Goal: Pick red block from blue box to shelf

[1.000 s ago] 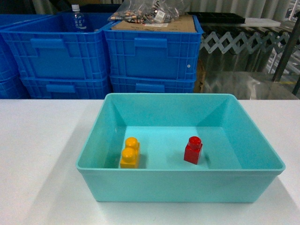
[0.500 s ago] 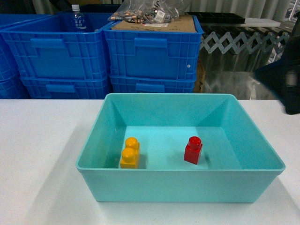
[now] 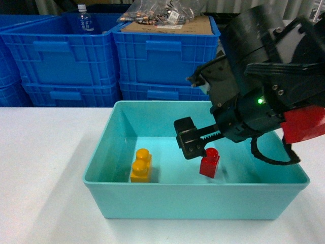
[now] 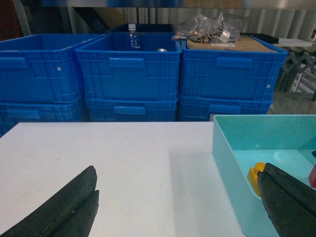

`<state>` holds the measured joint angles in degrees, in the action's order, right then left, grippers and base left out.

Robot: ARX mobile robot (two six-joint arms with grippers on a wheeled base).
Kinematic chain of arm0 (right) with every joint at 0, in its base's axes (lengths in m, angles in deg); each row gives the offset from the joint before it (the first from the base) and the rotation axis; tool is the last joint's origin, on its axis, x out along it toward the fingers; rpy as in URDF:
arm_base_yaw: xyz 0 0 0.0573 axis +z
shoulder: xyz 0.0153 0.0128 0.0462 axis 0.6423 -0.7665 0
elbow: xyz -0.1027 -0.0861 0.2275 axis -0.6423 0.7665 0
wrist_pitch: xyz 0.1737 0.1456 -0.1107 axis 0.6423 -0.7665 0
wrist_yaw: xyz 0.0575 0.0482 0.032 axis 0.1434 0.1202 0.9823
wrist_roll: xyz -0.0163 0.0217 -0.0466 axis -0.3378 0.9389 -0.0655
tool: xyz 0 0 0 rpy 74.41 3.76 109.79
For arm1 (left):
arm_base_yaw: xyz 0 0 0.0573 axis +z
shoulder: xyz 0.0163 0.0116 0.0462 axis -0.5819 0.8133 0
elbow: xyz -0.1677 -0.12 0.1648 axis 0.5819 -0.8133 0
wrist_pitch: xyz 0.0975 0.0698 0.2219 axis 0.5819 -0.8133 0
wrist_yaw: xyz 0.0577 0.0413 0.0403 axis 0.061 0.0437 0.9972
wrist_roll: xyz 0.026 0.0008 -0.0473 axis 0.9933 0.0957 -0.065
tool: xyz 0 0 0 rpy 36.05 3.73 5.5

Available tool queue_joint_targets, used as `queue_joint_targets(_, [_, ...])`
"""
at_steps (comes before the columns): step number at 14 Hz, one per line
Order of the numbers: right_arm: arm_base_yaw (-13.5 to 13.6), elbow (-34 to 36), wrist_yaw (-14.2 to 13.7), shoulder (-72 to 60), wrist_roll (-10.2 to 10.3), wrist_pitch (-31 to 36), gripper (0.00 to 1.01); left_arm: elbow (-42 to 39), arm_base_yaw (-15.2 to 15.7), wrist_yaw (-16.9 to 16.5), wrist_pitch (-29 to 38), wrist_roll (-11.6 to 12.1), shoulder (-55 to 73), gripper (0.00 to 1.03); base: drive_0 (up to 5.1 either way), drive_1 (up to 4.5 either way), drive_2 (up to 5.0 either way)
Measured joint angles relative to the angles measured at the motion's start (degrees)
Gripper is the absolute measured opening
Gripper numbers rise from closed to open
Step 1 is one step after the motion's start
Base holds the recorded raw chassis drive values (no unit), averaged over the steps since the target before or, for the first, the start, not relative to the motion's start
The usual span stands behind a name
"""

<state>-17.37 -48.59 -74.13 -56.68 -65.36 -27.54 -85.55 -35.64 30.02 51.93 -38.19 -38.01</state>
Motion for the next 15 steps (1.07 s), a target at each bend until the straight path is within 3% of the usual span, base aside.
queue_joint_targets(5, [0.35, -8.02, -2.91, -10.86, 1.64, -3.19, 0.98, 0.00, 0.00, 0.00, 0.00, 0.00, 0.00, 0.98, 0.0, 0.00, 0.0])
queue_joint_targets(6, [0.31, -9.42, -3.13, -12.48, 2.32, -4.90, 0.92, 0.00, 0.00, 0.00, 0.00, 0.00, 0.00, 0.98, 0.0, 0.00, 0.0])
queue_joint_targets(10, [0.57, -10.03, -4.50, -14.71, 4.61, -3.08, 0.42, 0.00, 0.00, 0.00, 0.00, 0.00, 0.00, 0.98, 0.0, 0.00, 0.0])
queue_joint_targets(11, [0.48, -6.67, -4.61, -11.96, 5.40, -0.63, 0.39, 0.00, 0.00, 0.00, 0.00, 0.00, 0.00, 0.98, 0.0, 0.00, 0.0])
queue_joint_targets(12, [-1.77, 7.69, -2.97, 4.02, 8.72, 11.23, 0.39, 0.00, 0.00, 0.00, 0.00, 0.02, 0.00, 0.98, 0.0, 0.00, 0.0])
queue_joint_targets(13, [-2.12, 13.70, -3.23, 12.24, 9.03, 15.72, 0.39, 0.00, 0.00, 0.02, 0.00, 0.00, 0.00, 0.98, 0.0, 0.00, 0.0])
queue_joint_targets(15, [-2.47, 18.80, -4.68, 19.45, 8.96, 19.50, 0.39, 0.00, 0.00, 0.00, 0.00, 0.00, 0.00, 0.98, 0.0, 0.00, 0.0])
